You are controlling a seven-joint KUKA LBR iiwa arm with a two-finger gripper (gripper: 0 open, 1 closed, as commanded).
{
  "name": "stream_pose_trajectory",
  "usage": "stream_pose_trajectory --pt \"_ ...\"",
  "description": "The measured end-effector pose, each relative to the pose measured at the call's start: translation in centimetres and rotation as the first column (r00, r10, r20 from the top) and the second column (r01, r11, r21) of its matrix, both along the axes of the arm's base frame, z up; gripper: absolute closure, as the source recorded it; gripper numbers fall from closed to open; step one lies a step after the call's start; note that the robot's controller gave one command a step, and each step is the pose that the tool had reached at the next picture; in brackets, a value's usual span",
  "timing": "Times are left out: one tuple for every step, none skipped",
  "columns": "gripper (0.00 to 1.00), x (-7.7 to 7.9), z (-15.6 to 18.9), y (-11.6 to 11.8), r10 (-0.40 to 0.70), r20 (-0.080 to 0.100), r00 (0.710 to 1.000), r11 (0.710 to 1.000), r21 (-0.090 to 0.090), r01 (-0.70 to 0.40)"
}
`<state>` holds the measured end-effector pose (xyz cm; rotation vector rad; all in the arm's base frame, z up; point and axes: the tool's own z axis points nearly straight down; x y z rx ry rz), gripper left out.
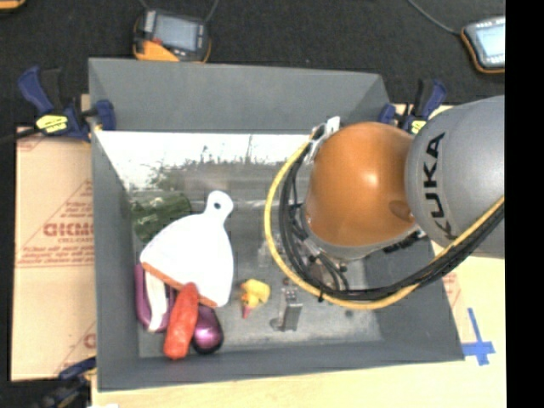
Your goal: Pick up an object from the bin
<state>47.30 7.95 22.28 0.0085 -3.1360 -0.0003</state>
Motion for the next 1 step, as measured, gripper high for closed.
stream_pose_trajectory --pt "0.00 0.18 0.38 -0.05 -0.004 0.009 1.000 1.000 0.001 0.004"
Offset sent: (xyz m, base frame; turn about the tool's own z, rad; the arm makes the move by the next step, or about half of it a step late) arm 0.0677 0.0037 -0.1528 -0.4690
